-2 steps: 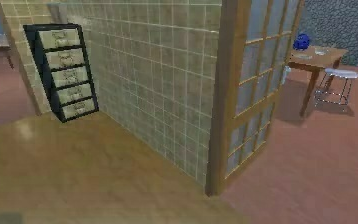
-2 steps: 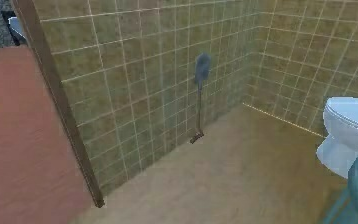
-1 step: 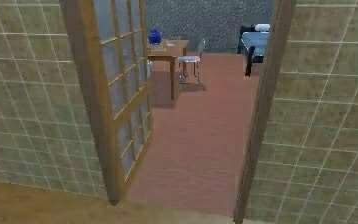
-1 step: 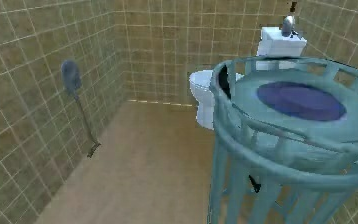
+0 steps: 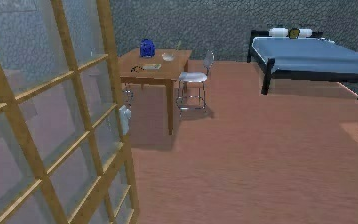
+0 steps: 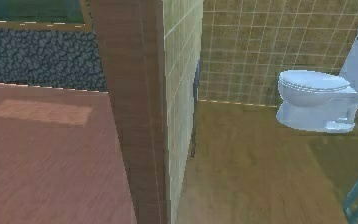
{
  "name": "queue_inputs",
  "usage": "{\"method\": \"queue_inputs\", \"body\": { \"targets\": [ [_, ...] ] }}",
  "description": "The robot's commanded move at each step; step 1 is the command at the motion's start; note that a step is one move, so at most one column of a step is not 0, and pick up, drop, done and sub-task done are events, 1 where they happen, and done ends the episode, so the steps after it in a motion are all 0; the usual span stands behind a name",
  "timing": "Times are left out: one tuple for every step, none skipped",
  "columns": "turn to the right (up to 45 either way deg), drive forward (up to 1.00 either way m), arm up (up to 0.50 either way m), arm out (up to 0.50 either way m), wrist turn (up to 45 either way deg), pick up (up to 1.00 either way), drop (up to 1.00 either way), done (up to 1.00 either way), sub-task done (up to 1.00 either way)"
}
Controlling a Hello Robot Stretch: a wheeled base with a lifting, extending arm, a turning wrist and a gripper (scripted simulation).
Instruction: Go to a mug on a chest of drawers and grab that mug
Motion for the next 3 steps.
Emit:
{"method": "queue_inputs", "body": {
  "targets": [
    [3.0,0.0,0.0,0.0,0.0,0.0,0.0,0.0,0.0],
    [0.0,1.0,0.0,0.0,0.0,0.0,0.0,0.0,0.0],
    [0.0,0.15,0.0,0.0,0.0,0.0,0.0,0.0,0.0]
  ]
}}
